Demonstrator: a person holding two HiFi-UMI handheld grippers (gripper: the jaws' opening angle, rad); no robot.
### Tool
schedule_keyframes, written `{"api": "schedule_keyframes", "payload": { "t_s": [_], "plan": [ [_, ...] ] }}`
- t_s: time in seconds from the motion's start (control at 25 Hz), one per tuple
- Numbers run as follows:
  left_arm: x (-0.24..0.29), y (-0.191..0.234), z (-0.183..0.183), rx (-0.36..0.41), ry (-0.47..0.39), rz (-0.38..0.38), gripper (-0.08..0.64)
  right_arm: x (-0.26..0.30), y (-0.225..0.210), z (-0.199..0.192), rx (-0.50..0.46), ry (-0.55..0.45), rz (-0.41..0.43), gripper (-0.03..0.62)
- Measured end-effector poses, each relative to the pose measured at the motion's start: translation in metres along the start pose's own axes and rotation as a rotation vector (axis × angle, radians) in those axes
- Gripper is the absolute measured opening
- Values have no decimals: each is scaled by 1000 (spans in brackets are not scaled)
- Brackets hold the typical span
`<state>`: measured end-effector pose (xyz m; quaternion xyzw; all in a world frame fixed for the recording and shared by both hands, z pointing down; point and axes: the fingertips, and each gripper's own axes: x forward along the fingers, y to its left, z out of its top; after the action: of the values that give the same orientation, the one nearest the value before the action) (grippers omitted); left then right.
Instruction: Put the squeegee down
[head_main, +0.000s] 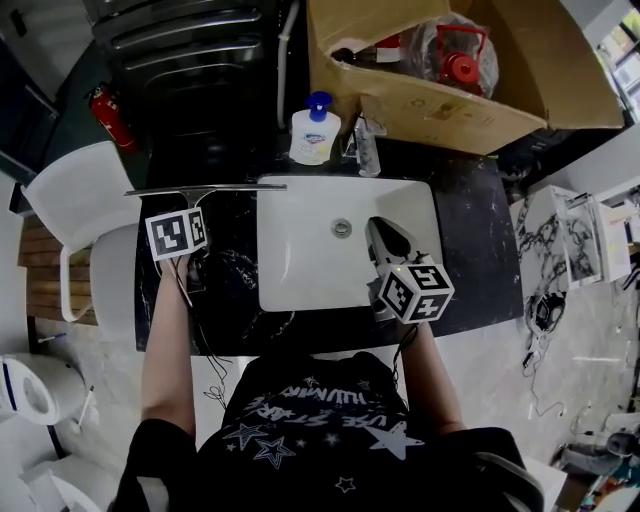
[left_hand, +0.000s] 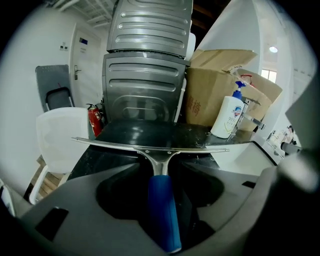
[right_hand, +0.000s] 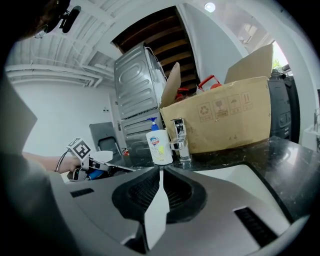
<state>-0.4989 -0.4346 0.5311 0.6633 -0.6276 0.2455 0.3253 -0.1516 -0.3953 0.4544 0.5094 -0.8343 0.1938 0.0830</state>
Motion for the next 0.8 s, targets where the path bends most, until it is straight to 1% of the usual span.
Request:
{"api": "schedule_keyframes", "payload": {
  "t_s": [0.12,0.24,0.36,0.48,0.64,0.8],
  "plan": [
    [-19,-1,1,-32,-52,13,275,-5,0,8,-12,-6,22,55],
    [-38,-8,-2,-71,-112,-4,276,-9,1,14,-19,-18,52,55],
    [-71,-19,2,-76,-157,24,276,-14,4,17,-25,-24,88,55],
    [-100,-32,0,-73,-198,39,276,-22,10,19,-37,-22,140,55],
    [-133,-56,-5,-91,-252,51,276,-42,11,16,-47,-8,193,55],
    [-166,-76,-19,-119,-318,108,276,-56,11,21,-67,-5,263,55]
  ]
}}
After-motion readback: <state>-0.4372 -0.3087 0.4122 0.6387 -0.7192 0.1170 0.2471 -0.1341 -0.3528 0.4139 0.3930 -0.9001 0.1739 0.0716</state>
